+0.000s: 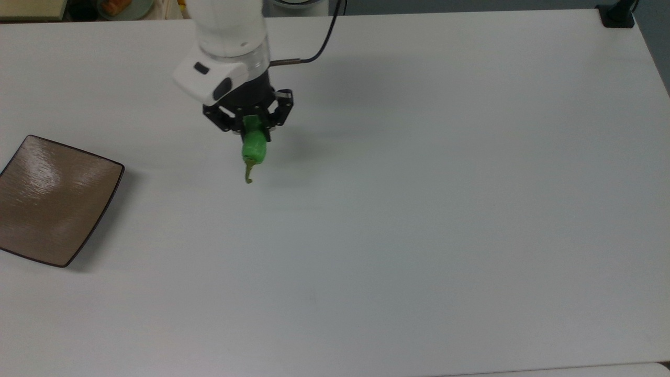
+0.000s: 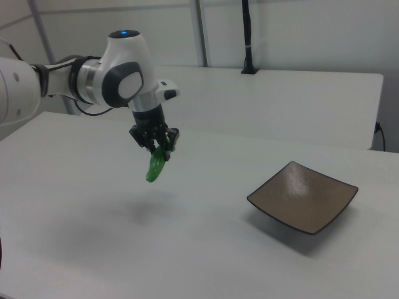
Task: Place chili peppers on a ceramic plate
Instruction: 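Lift the chili pepper and carry it over the brown square plate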
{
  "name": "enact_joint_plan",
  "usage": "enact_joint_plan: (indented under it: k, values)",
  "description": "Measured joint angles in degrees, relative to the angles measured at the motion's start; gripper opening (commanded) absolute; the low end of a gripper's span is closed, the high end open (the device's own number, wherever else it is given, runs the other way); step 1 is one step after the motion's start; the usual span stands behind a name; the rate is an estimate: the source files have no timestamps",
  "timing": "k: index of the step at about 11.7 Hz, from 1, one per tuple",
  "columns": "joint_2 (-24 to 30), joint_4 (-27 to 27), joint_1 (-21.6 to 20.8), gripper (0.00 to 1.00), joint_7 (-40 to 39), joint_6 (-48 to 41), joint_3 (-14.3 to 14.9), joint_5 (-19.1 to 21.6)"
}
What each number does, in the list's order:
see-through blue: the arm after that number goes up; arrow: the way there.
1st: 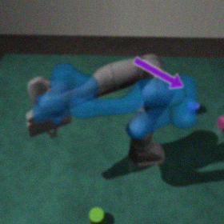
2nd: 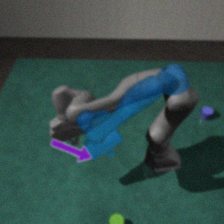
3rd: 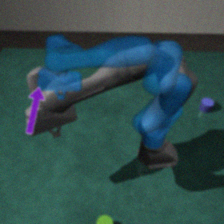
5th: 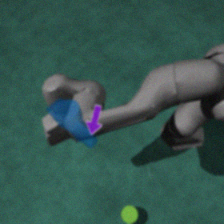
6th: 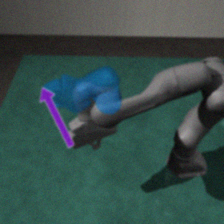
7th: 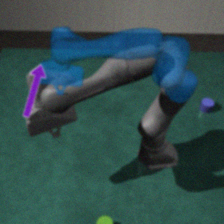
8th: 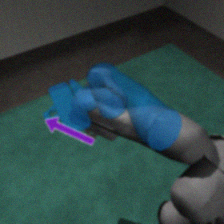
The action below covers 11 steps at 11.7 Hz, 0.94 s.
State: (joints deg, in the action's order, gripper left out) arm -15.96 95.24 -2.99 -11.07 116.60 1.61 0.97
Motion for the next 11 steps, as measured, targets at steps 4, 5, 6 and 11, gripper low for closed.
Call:
enact_joint_plan:
  k: [4, 5, 6, 11]
  values:
    - [-3.31, -3.83, 3.26, 0.12, -3.16, 0.00, 0.79, -0.04]
    - [-4.56, -5.70, 4.34, 0.12, -3.65, 0.00, 1.32, -0.04]
    - [-5.83, -7.70, 5.35, 0.12, -3.99, 0.06, 1.71, -0.04]
    - [-11.20, -13.72, 10.22, 0.12, -5.18, 5.51, 1.91, -0.04]
